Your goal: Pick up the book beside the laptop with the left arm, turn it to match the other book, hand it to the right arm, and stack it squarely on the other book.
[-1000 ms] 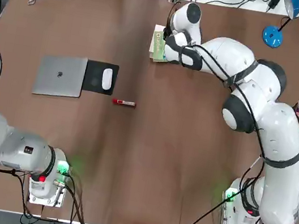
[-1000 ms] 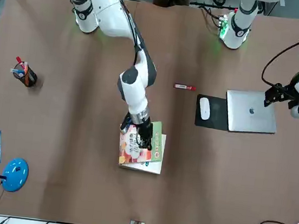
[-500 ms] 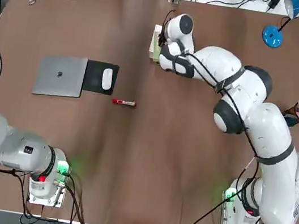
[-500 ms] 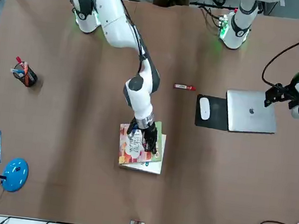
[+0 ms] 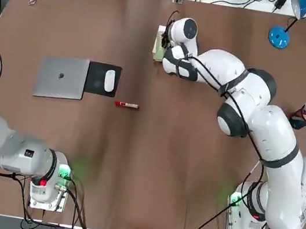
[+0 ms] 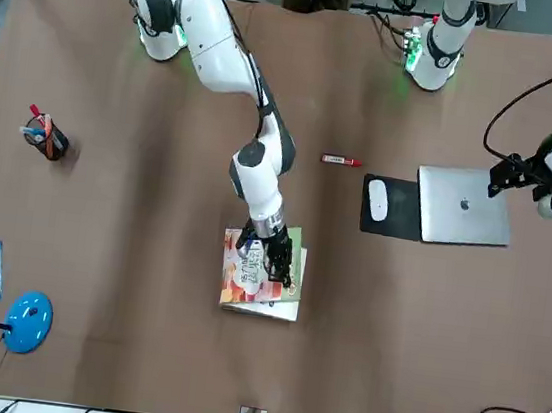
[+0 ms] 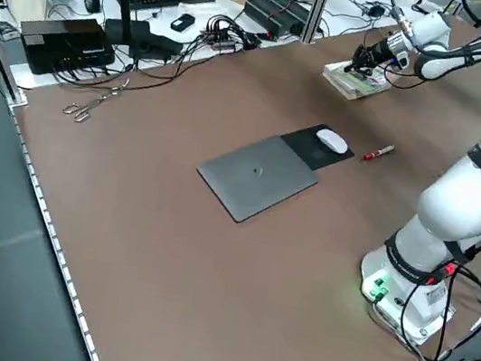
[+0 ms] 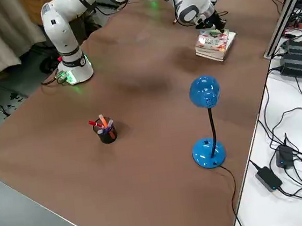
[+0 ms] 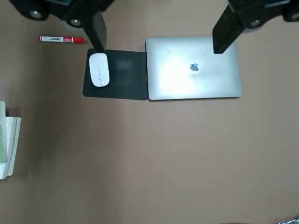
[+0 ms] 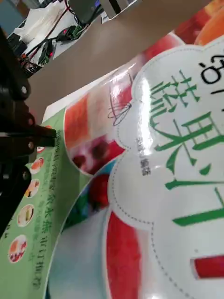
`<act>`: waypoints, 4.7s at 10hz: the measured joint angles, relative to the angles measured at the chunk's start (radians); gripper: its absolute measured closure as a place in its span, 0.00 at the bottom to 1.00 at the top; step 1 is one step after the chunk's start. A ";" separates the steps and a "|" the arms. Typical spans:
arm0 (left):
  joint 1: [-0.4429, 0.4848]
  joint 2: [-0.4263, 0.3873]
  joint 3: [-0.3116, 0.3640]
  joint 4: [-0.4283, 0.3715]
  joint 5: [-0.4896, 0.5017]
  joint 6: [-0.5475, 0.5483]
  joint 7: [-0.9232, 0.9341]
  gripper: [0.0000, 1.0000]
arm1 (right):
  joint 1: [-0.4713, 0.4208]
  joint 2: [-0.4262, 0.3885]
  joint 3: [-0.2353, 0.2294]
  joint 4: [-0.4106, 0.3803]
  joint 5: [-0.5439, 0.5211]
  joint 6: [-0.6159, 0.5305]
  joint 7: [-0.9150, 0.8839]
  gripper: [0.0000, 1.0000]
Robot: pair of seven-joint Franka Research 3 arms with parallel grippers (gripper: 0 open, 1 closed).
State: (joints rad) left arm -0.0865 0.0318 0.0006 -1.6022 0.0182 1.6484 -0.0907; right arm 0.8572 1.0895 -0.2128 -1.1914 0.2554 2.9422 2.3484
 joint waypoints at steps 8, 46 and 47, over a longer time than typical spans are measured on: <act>0.000 0.000 0.000 0.000 0.000 0.000 0.000 0.00 | -0.044 0.051 0.024 0.081 0.003 0.013 0.013 0.96; 0.006 0.014 0.002 0.035 0.000 0.000 0.000 0.00 | -0.644 -0.732 -0.032 -0.056 -0.144 -1.150 -2.150 0.01; 0.005 0.013 0.000 0.039 0.000 0.000 0.000 0.00 | -0.684 -0.746 -0.032 -0.060 -0.148 -1.154 -2.204 0.01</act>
State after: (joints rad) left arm -0.0819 0.0452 0.0008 -1.5631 0.0182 1.6484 -0.0910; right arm 0.1733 0.3432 -0.2443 -1.2515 0.1071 1.7881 0.1447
